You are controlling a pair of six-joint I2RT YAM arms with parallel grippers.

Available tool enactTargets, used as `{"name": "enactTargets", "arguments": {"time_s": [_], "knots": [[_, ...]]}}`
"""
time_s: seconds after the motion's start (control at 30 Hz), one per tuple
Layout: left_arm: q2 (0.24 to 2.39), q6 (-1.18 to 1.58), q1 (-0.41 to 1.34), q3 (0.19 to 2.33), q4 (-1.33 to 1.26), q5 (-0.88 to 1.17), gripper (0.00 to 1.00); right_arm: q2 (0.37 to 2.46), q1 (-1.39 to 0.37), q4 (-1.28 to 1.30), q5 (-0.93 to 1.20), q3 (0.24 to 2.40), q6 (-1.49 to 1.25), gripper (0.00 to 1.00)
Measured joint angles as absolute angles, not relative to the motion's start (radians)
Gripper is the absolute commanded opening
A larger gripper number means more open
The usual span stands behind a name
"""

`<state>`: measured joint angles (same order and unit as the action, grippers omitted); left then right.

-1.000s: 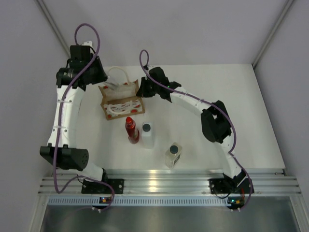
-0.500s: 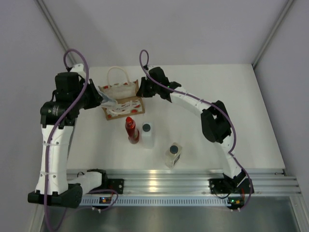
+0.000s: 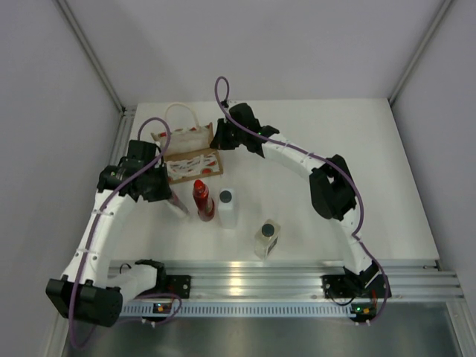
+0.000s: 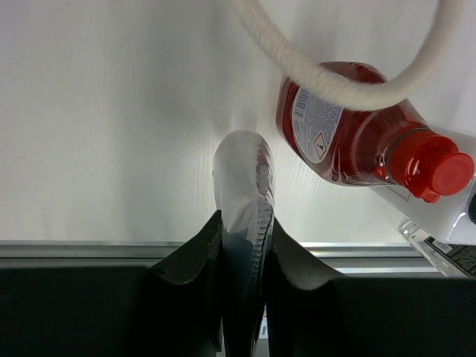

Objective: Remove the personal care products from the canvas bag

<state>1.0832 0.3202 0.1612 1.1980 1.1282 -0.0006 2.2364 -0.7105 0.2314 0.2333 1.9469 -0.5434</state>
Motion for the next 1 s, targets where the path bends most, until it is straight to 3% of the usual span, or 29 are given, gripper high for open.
{"name": "enactTargets", "arguments": {"time_s": [0.57,0.63,0.73,0.77,0.9,1.0], "knots": [[1.227,0.389,0.345,1.090,1.048,-0.107,0.00,2.236,-0.711,0.231,0.233,1.947,-0.546,0.00],[1.229,0.400,0.357,1.088,1.035,-0.120,0.09,2.236,-0.712,0.231,0.233,1.947,-0.546,0.00],[1.228,0.414,0.359,1.085,1.027,-0.138,0.28,2.236,-0.712,0.231,0.233,1.947,-0.546,0.00],[1.227,0.417,0.359,1.084,1.024,-0.142,0.39,2.236,-0.712,0.231,0.233,1.947,-0.546,0.00],[1.216,0.424,0.359,1.076,1.016,-0.153,0.63,2.236,-0.712,0.231,0.233,1.947,-0.546,0.00],[1.204,0.428,0.359,1.073,1.016,-0.155,0.74,2.236,-0.712,0.231,0.233,1.947,-0.546,0.00]]}}
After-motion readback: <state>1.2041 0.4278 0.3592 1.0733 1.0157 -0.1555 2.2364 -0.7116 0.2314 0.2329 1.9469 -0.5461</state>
